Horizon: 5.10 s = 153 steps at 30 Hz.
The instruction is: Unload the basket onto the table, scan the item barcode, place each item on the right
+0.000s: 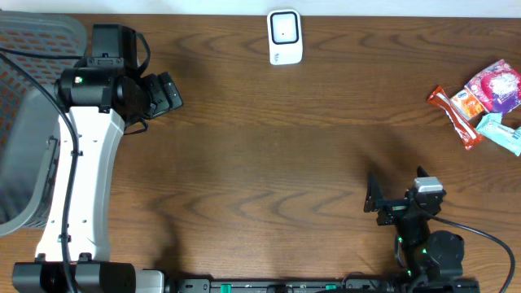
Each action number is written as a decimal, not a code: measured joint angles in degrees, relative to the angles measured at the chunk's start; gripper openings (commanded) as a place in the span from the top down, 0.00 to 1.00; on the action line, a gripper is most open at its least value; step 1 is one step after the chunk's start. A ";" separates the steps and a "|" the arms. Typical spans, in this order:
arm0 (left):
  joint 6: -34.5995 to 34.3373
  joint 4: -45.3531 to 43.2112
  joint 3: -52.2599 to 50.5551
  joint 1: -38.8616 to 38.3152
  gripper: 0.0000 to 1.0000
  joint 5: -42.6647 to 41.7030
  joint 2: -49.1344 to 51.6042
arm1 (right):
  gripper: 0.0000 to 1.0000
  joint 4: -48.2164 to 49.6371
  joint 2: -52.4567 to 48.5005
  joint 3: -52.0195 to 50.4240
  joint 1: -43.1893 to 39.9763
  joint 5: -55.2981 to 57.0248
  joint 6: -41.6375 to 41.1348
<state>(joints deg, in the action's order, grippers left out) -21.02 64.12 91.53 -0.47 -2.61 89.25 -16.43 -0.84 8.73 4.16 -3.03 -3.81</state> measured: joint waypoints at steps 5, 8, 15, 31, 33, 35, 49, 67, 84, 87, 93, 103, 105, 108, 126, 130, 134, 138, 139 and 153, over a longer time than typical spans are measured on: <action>0.00 0.00 0.00 -0.02 0.02 0.00 0.00 | 0.01 3.58 0.02 -2.75 0.00 -0.24 0.00; 0.00 0.00 0.00 0.00 0.02 0.00 0.00 | 0.01 6.05 0.07 -4.76 0.00 -0.24 0.00; 0.00 0.00 0.00 -0.02 0.02 -0.02 0.00 | 0.01 8.98 0.11 -5.92 0.00 -0.24 0.00; 0.00 0.00 0.00 -0.02 0.02 0.00 0.00 | 0.01 12.26 0.15 -8.15 0.00 1.14 0.26; 0.00 0.00 0.00 -0.02 0.02 0.00 0.00 | 0.01 12.22 0.15 -8.15 0.00 1.33 0.44; 0.00 0.00 0.00 -0.02 0.02 0.00 0.00 | 0.01 12.22 0.15 -8.15 0.00 1.36 0.46; 0.00 0.00 0.00 0.00 0.02 0.00 0.00 | 0.01 12.15 0.15 -8.15 -0.72 1.75 1.09; 0.00 0.00 0.00 0.00 0.02 0.00 0.00 | 0.01 12.07 0.15 -8.15 -2.75 2.58 1.92; 0.00 0.00 0.00 -0.02 0.02 0.00 0.00 | 0.01 12.04 0.15 -8.15 -2.75 2.58 1.51; 0.00 0.00 0.00 -0.02 0.02 0.00 0.00 | 0.01 12.04 0.15 -8.15 -2.75 2.58 1.51; 0.00 0.00 0.00 0.00 0.02 0.00 0.00 | 0.01 12.04 0.15 -8.15 -2.75 2.58 1.51; 0.00 0.00 0.00 0.00 0.02 0.00 0.00 | 0.01 12.04 0.15 -8.15 -2.75 2.58 1.51; 0.00 0.00 0.00 -0.02 0.02 0.00 0.00 | 0.01 12.04 0.15 -8.15 -2.75 2.58 1.51; 0.00 0.00 0.00 -0.02 0.02 -0.02 0.00 | 0.01 12.04 0.15 -8.15 -2.75 2.58 1.51; 0.00 0.00 0.00 -0.02 0.02 -0.02 0.00 | 0.01 12.11 0.15 -8.15 -2.75 2.58 1.51; 0.00 0.00 0.00 -0.02 0.02 0.00 0.00 | 0.01 12.11 0.15 -8.15 -2.75 2.58 1.51; 0.00 0.00 0.00 0.00 0.02 0.00 0.00 | 0.01 12.11 0.15 -8.15 -2.75 2.58 1.51; 0.00 0.00 0.00 0.00 0.02 0.00 0.00 | 0.01 12.11 0.15 -8.15 -2.78 2.58 1.51; 0.00 0.00 0.00 0.00 0.02 -0.02 0.00 | 0.01 12.11 0.15 -8.15 -2.75 2.58 1.51; 0.00 0.00 0.00 0.00 0.02 0.00 0.00 | 0.01 12.11 0.15 -8.15 -2.75 2.58 1.51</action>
<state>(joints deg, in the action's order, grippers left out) -21.02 64.12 91.53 -0.47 -2.61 89.25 -4.32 -0.69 0.58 1.41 -0.45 -2.31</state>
